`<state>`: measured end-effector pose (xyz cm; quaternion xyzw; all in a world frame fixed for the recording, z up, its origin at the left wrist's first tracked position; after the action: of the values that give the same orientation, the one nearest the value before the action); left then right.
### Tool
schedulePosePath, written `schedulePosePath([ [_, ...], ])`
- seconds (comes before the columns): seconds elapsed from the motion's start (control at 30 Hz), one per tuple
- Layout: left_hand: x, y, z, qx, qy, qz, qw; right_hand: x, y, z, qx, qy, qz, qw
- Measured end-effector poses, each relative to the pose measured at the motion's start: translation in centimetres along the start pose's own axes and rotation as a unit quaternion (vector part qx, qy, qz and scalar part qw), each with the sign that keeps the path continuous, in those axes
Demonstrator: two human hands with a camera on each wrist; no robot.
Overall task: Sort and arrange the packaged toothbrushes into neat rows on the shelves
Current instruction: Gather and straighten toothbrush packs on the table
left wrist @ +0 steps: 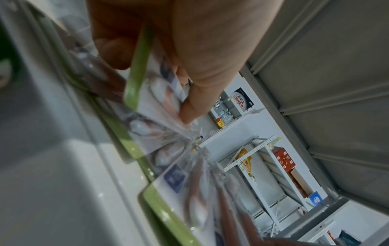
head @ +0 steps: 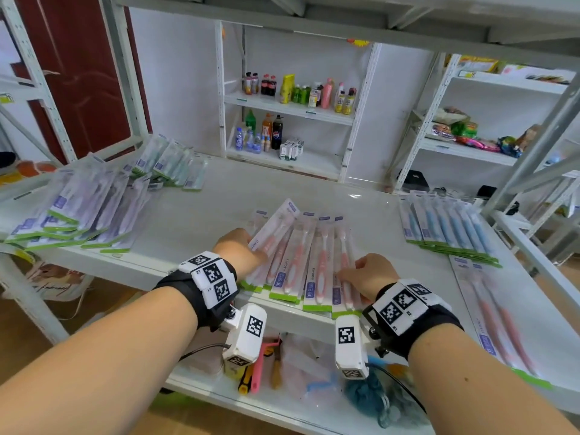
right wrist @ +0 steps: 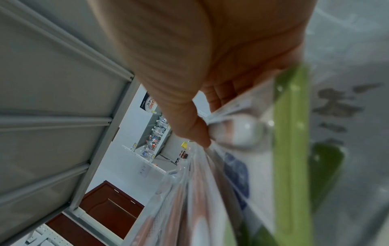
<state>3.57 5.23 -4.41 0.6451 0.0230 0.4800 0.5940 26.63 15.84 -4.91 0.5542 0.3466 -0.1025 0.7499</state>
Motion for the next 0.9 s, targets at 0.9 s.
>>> schedulePosePath([
  [0.9,17.4,-15.9,9.0,-0.302,-0.014,0.334,0.893,14.5,12.6,5.0,0.166,-0.077,-0.022,0.983],
])
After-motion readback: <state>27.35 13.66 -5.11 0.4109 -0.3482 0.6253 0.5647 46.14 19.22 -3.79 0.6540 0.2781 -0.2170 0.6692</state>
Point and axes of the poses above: each hand's wrist, its own z-axis away from the middle knuckle, its own y-axis out of the back of the hand, x = y × z, the point moved 6 cm from there along -z, towards the middle knuckle, and after that the axes turned 8 degrees about y, right-handed, at the moved point
